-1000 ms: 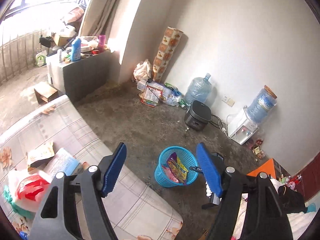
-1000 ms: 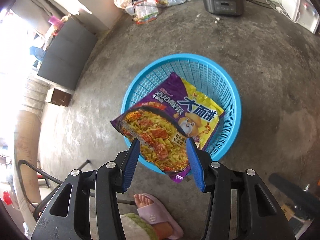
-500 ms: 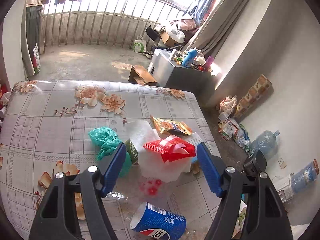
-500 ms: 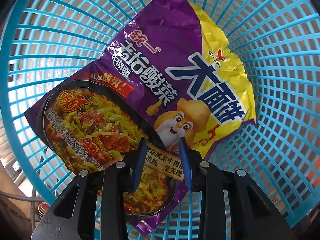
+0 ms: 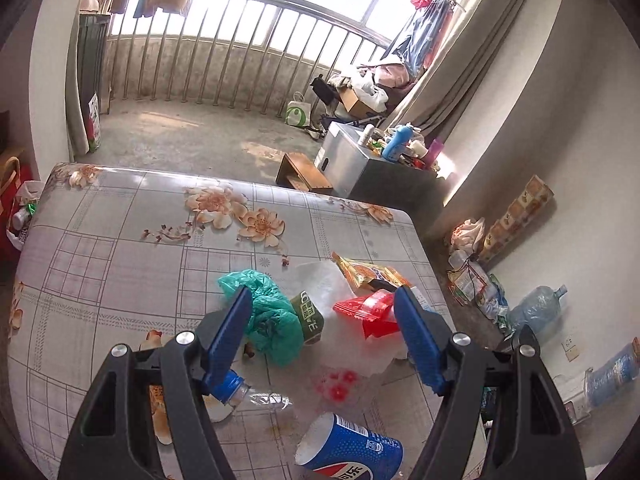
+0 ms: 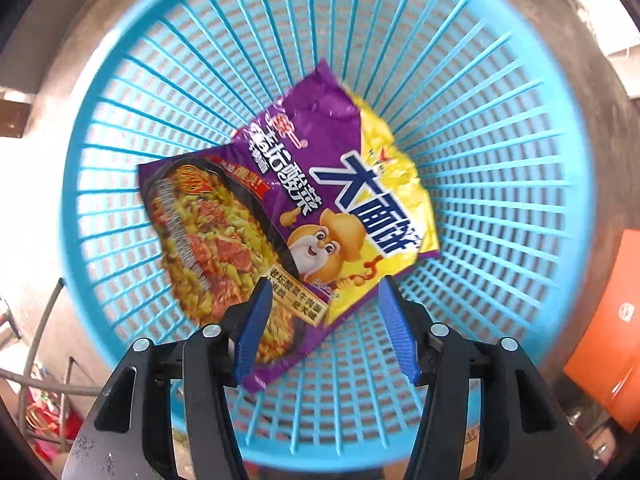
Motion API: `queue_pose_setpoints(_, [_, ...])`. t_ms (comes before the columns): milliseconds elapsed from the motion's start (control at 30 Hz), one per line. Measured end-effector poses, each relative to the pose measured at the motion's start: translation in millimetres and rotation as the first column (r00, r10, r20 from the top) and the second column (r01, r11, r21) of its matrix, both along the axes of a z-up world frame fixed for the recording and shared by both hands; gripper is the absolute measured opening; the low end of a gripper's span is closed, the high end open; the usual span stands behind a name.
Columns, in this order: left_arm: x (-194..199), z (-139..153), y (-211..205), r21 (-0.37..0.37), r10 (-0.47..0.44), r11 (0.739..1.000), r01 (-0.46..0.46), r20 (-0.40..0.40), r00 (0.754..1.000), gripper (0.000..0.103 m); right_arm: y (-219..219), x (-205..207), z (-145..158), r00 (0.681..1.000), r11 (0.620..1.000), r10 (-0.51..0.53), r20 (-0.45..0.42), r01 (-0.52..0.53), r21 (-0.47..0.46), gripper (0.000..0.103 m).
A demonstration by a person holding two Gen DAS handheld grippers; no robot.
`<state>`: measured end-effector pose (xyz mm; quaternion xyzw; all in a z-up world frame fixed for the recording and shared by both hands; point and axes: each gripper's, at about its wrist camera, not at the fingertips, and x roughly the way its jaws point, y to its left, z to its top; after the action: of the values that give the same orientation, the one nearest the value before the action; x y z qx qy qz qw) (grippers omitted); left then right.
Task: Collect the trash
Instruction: 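Move both grippers back over the table toward the Pepsi bottle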
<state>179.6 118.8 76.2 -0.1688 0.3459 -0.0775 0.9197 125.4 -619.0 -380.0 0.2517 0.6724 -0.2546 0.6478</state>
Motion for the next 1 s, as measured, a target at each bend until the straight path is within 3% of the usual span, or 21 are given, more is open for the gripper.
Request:
queue_pose_setpoints(133, [-18.0, 1.3, 3.3, 0.009, -0.014, 1.000, 0.014, 0.045, 0.999, 0.073, 40.3, -42.9, 94.9, 0.981, 0.971, 0.148, 0.126, -0.119, -0.208, 0.056])
queue_pose_setpoints(233, [-30.7, -3.9, 7.4, 0.028, -0.034, 0.999, 0.033, 0.049, 0.998, 0.074, 74.3, -65.6, 175.3, 0.923, 0.969, 0.212, 0.321, -0.156, -0.192, 0.056])
queue_pose_setpoints(300, [-39.4, -9.0, 10.2, 0.042, -0.048, 0.998, 0.046, 0.046, 0.998, 0.074, 112.6, -65.0, 231.4, 0.839, 0.959, 0.281, 0.465, -0.233, -0.159, 0.056])
queue_pose_setpoints(367, [-48.0, -16.8, 13.7, 0.047, -0.069, 0.997, 0.067, 0.035, 0.997, 0.073, 153.5, -69.0, 273.7, 0.728, 0.930, 0.352, 0.588, -0.345, -0.128, 0.056])
queue_pose_setpoints(400, [-51.9, -21.1, 14.0, 0.056, -0.077, 0.996, 0.075, 0.023, 0.997, 0.073, 186.5, -60.9, 297.7, 0.648, 0.898, 0.391, 0.653, -0.423, -0.118, 0.056])
queue_pose_setpoints(467, [-61.2, -31.2, 14.5, 0.084, -0.090, 0.992, 0.090, -0.001, 0.996, 0.074, 225.8, -50.8, 331.1, 0.527, 0.832, 0.429, 0.734, -0.547, -0.093, 0.058])
queue_pose_setpoints(567, [-77.7, -48.5, 15.9, 0.121, -0.092, 0.988, 0.095, -0.026, 0.995, 0.074, 276.9, -24.2, 354.7, 0.414, 0.717, 0.462, 0.785, -0.695, -0.056, 0.058])
queue_pose_setpoints(600, [-82.6, -54.3, 15.9, 0.119, -0.096, 0.988, 0.099, -0.030, 0.995, 0.073, 300.8, -13.3, 356.8, 0.378, 0.658, 0.473, 0.796, -0.752, -0.034, 0.058])
queue_pose_setpoints(767, [-95.9, -83.5, 11.4, 0.115, -0.111, 0.986, 0.117, -0.061, 0.992, 0.072, 414.3, 19.9, 359.8, 0.296, 0.430, 0.546, 0.784, -0.902, 0.041, 0.058])
queue_pose_setpoints(833, [-95.1, -95.0, 10.0, 0.074, -0.135, 0.987, 0.141, -0.082, 0.987, 0.067, 443.7, 22.4, 355.7, 0.274, 0.372, 0.595, 0.755, -0.927, 0.044, 0.058])
queue_pose_setpoints(933, [-92.8, -109.5, 7.7, -0.001, -0.169, 0.985, 0.170, -0.108, 0.980, 0.054, 476.0, 34.3, 346.0, 0.275, 0.303, 0.633, 0.723, -0.948, 0.096, 0.058])
queue_pose_setpoints(1000, [-91.1, -115.6, 5.9, -0.028, -0.175, 0.985, 0.173, -0.113, 0.978, 0.046, 488.3, 38.9, 337.0, 0.293, 0.285, 0.652, 0.699, -0.949, 0.131, 0.058])
